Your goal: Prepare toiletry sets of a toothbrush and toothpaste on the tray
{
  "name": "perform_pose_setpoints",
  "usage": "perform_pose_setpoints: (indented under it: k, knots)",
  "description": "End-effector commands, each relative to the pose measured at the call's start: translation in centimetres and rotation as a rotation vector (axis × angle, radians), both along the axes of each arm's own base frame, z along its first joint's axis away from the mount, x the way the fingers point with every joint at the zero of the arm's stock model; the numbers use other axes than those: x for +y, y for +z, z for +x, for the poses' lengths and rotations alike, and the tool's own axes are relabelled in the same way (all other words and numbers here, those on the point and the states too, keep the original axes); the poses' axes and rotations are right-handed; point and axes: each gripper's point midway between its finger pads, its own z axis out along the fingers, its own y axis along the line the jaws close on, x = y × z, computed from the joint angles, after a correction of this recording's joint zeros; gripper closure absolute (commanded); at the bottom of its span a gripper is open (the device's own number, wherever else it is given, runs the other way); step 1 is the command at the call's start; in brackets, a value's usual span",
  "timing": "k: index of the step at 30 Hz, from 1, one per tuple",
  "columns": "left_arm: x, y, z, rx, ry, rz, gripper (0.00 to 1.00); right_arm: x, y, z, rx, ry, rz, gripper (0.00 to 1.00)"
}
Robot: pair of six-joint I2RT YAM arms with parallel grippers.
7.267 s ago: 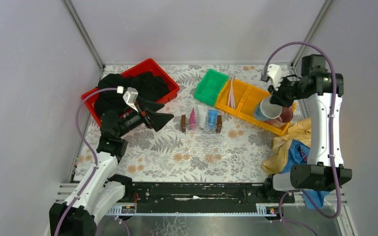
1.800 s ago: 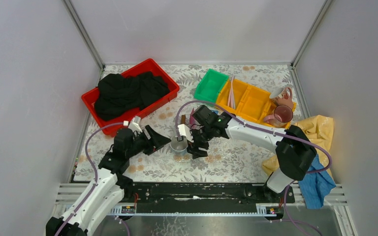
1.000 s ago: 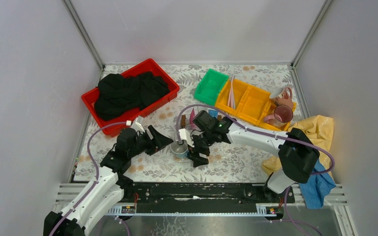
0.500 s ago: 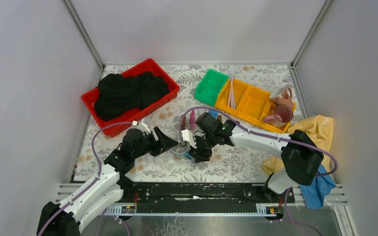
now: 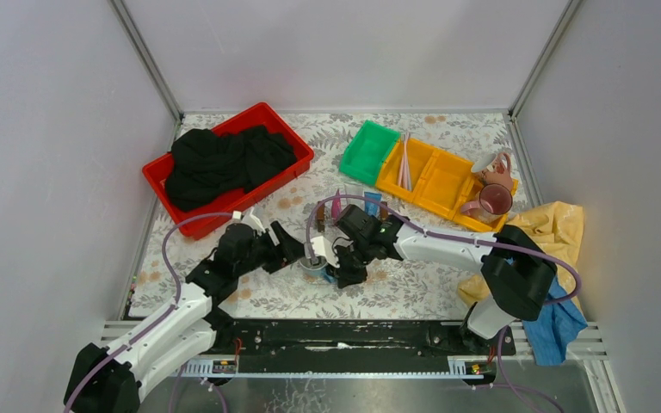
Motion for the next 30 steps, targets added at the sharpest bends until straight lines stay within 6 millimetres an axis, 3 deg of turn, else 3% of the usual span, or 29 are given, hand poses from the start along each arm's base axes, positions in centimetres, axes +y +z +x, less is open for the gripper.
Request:
perform_pose_setpoints:
  k: [1,12,17,21,26,30]
  knots:
    - [-0.5,2.3,1.4,-0.093,0.002,-0.012,0.26,1.4,0.6,0.2,-0.019,0.003,0.031,0.81]
    - [-0.6,2.8,1.7,-0.109,0.003,-0.014,0.26,1.5,0.4,1.4,-0.064,-0.049,0.014,0.79]
    - [0.4,2.5,1.6,-0.111,0.017,0.058,0.24,-0.2,0.8,1.8,-0.100,-0.025,0.000,0.52]
    - [1.6,3.1,1.6,-0.127,0.047,0.118,0.22,-1.9,2.0,1.9,-0.097,0.013,0.009,0.45]
    - [2.9,6.0,1.9,-0.217,0.083,0.154,0.19,-4.0,5.6,2.3,-0.092,0.025,0.037,0.39]
    - [3.4,10.7,2.5,-0.388,0.100,0.141,0.11,-6.4,9.7,3.7,-0.107,-0.052,0.075,0.36]
